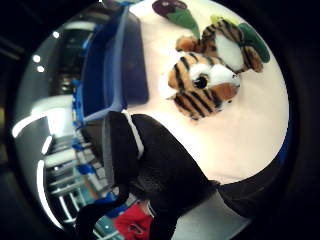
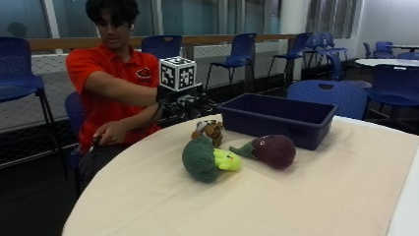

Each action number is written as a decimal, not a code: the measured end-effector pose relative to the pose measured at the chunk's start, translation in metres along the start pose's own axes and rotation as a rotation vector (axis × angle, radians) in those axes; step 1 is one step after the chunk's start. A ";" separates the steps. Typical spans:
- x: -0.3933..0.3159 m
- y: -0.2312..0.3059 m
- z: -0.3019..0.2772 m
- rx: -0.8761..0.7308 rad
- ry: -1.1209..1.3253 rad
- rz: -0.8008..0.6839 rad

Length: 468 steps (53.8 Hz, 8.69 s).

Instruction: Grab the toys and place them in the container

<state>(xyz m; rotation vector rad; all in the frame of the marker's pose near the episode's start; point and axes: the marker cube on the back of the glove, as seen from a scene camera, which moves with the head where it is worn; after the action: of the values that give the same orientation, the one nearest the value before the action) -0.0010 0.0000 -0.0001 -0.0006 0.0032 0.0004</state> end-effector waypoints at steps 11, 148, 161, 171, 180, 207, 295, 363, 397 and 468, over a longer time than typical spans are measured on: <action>0.011 -0.001 0.004 0.007 -0.035 -0.002; -0.249 -0.171 -0.100 0.139 0.003 -0.336; -0.239 -0.177 -0.065 -0.032 -0.020 -0.348; -0.165 -0.179 -0.071 0.026 -0.143 -0.258; -0.062 -0.180 -0.079 0.068 -0.080 -0.102; 0.102 -0.176 -0.021 -0.040 -0.163 0.085; -0.243 -0.142 -0.139 0.315 -0.095 -0.360; -0.026 -0.250 -0.021 0.092 0.082 0.006; -0.060 -0.299 0.023 0.017 0.096 -0.011; -0.252 -0.165 -0.156 0.187 -0.001 -0.334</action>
<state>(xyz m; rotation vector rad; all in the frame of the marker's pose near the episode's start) -0.2539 -0.1656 -0.1548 0.1856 0.0016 -0.3339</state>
